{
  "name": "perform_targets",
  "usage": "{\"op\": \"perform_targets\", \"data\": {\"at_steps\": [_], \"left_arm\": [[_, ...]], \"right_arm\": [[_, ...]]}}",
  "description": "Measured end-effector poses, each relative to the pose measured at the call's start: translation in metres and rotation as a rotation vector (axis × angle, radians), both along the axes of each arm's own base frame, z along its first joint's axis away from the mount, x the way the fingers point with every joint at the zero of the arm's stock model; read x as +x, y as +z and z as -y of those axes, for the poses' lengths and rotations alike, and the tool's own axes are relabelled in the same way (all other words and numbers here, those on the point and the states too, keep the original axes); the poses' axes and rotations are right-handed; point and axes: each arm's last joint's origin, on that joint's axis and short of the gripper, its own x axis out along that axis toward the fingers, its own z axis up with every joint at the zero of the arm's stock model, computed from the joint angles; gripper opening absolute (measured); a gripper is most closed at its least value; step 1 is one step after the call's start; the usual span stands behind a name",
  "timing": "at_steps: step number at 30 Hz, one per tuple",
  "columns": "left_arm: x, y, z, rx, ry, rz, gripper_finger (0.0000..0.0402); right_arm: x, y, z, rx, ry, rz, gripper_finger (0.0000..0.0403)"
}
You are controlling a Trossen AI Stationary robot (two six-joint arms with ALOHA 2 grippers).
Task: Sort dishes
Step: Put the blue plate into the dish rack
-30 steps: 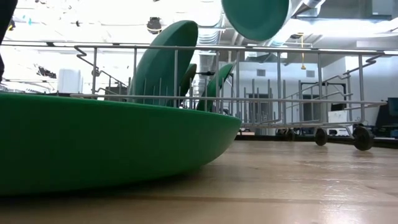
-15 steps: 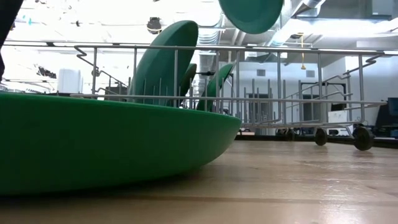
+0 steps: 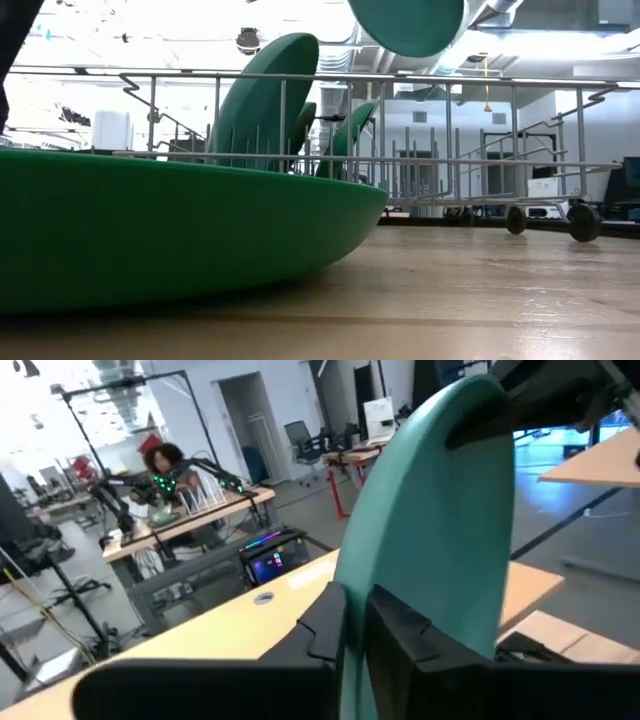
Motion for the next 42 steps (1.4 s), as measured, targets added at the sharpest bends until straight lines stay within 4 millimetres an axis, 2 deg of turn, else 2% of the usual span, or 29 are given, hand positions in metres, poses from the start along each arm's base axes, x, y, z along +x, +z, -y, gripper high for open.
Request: {"op": "perform_targets", "data": {"at_steps": [8,11,15,23,27,33,38,42], "left_arm": [[-0.003,0.004,-0.006,0.013,0.017,-0.011,0.0082],[-0.005,0.007,-0.006,0.017,0.032,0.0,0.0067],[-0.007,0.007,-0.007,0.042,0.054,-0.063,0.0013],[-0.008,0.007,-0.007,0.043,0.063,-0.064,0.001],[-0.007,0.007,-0.005,0.053,0.077,-0.087,0.0005],[-0.008,0.01,-0.006,0.105,0.117,-0.175,0.0002],[-0.01,0.012,-0.008,0.147,0.18,-0.288,0.0001],[-0.015,0.019,-0.009,0.196,0.239,-0.43,0.0001]], "right_arm": [[0.006,-0.004,-0.003,0.136,-0.048,0.087,0.0013],[0.008,-0.004,-0.006,0.188,-0.047,0.126,0.0014],[0.008,-0.006,-0.01,0.236,-0.042,0.136,0.002],[0.009,-0.006,-0.016,0.28,-0.044,0.161,0.0027],[0.005,-0.004,-0.019,0.29,-0.092,0.198,0.0061],[-0.007,-0.003,-0.021,0.439,-0.174,0.319,0.0153],[-0.03,-0.002,-0.02,0.698,-0.348,0.537,0.0215],[-0.055,0.002,-0.028,1.006,-0.413,0.746,0.0234]]}}
